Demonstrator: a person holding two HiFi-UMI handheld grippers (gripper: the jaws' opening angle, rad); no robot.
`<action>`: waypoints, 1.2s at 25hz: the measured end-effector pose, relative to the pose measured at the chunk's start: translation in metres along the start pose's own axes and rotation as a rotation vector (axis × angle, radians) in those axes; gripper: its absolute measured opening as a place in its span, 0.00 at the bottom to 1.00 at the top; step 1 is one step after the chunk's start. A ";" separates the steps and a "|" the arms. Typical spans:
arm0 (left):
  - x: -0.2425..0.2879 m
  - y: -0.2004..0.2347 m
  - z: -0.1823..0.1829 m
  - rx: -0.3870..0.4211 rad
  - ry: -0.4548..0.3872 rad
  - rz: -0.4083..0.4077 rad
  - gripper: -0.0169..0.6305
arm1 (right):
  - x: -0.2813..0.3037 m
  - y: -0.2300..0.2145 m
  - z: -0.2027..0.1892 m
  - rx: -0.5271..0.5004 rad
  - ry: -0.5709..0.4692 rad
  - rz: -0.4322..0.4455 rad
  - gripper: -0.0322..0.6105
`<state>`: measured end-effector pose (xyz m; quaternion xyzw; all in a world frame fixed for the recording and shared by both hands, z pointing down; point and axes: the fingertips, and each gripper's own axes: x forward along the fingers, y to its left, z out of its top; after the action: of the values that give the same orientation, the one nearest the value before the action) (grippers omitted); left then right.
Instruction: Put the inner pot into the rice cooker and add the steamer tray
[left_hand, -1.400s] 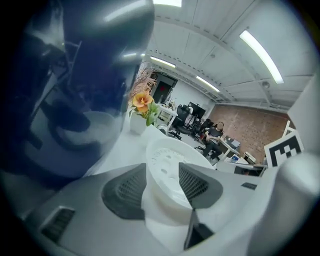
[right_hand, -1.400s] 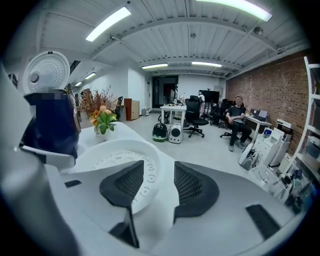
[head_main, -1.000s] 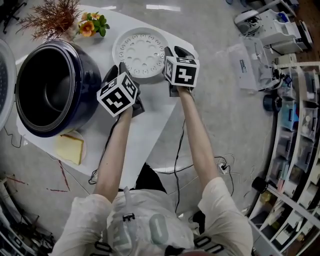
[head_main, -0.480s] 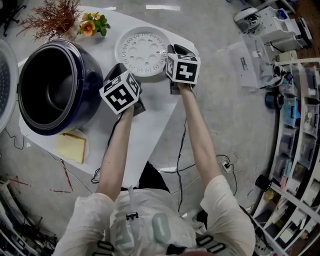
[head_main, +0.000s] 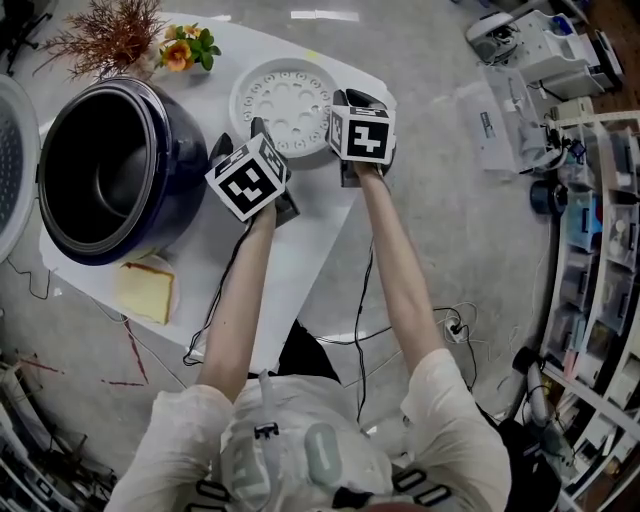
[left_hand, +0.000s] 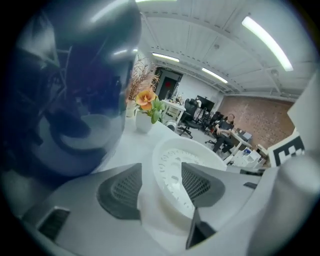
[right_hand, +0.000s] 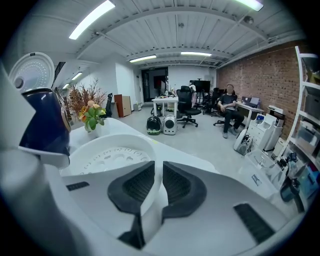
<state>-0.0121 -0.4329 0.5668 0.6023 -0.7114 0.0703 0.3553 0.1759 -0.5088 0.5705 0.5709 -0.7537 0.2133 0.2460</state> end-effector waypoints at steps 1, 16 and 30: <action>0.002 0.003 -0.006 0.019 0.021 0.019 0.39 | 0.000 -0.001 -0.001 0.003 0.000 0.000 0.14; -0.001 -0.004 0.003 -0.038 0.060 -0.018 0.16 | -0.016 -0.004 0.002 0.020 -0.022 -0.004 0.15; -0.094 -0.049 0.096 -0.049 -0.147 -0.144 0.16 | -0.134 0.001 0.115 0.112 -0.303 0.019 0.14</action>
<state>-0.0061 -0.4211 0.4244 0.6465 -0.6919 -0.0175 0.3210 0.1904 -0.4767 0.3971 0.6024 -0.7743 0.1687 0.0950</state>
